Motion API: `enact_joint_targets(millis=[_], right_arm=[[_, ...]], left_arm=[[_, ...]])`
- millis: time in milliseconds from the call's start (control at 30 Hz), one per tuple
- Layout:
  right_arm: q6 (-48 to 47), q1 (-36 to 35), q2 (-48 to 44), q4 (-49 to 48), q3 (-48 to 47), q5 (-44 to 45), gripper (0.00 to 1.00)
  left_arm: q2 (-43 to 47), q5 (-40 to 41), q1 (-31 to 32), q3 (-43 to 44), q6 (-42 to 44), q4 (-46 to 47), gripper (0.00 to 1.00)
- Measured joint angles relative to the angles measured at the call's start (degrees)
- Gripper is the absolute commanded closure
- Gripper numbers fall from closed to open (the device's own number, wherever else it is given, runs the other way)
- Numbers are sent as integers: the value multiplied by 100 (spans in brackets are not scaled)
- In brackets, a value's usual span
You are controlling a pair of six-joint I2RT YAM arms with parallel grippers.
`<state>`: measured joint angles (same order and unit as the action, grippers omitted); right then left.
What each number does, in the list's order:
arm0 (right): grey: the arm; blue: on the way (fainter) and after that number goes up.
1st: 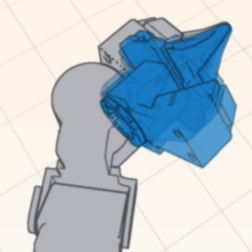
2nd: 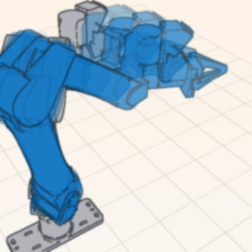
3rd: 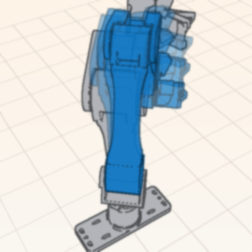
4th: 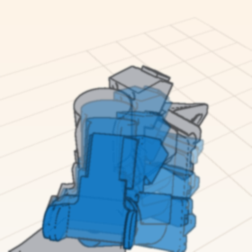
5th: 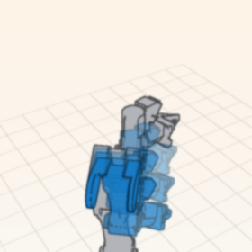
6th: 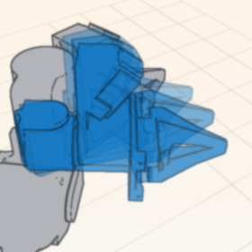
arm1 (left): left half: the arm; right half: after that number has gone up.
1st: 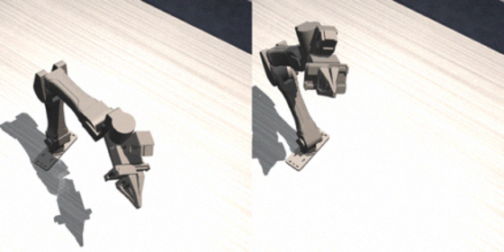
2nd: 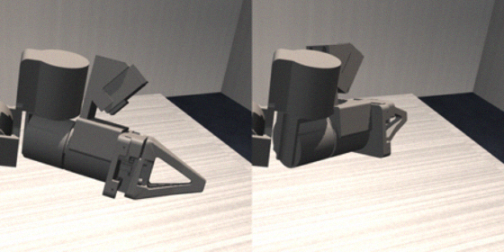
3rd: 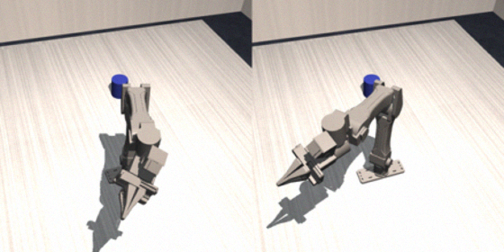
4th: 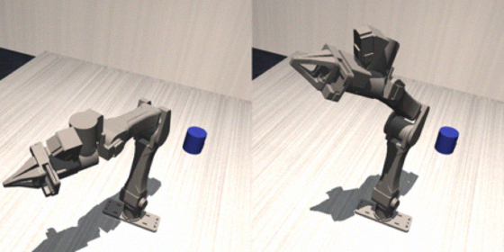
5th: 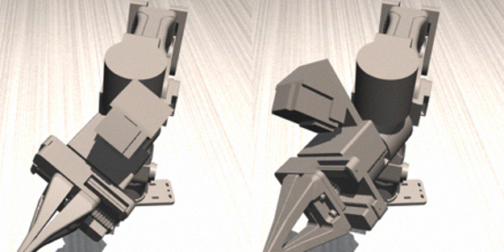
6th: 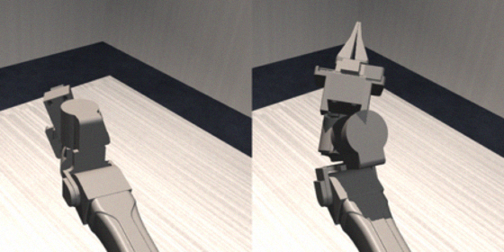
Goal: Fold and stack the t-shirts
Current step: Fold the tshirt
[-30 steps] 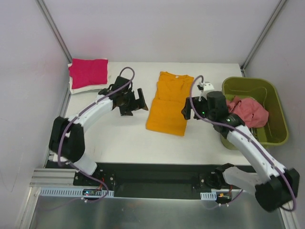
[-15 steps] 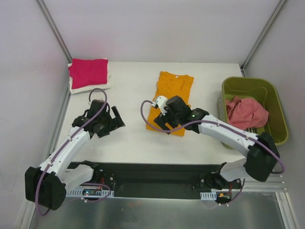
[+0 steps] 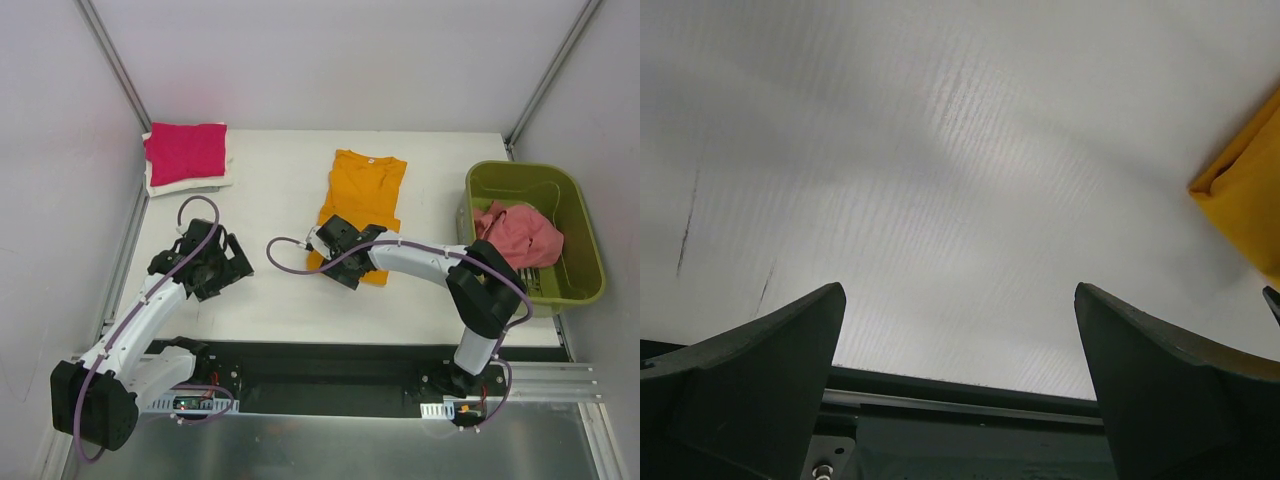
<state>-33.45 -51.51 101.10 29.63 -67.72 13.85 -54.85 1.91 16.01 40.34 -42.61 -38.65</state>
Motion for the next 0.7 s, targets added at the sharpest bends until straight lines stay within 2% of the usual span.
enact_joint_targets(millis=[267, 300, 367, 400, 600, 700], right_arm=[[39, 2, 214, -208, 125, -203, 55], [39, 2, 273, -243, 125, -232, 62], [37, 2, 361, -284, 116, -254, 68], [42, 2, 365, -317, 116, -271, 75], [216, -13, 372, -356, 120, -592, 90], [452, -122, 302, -289, 120, -898, 94]], left_arm=[[-105, 144, -39, 0, -24, -28, 1], [-133, 170, -61, 0, -24, -31, 1], [-173, 175, -101, 0, -28, -28, 1], [-186, 175, -109, 0, -28, -28, 1], [-208, 238, -111, 0, -28, -28, 1], [-210, 299, -151, 2, -24, -31, 1]])
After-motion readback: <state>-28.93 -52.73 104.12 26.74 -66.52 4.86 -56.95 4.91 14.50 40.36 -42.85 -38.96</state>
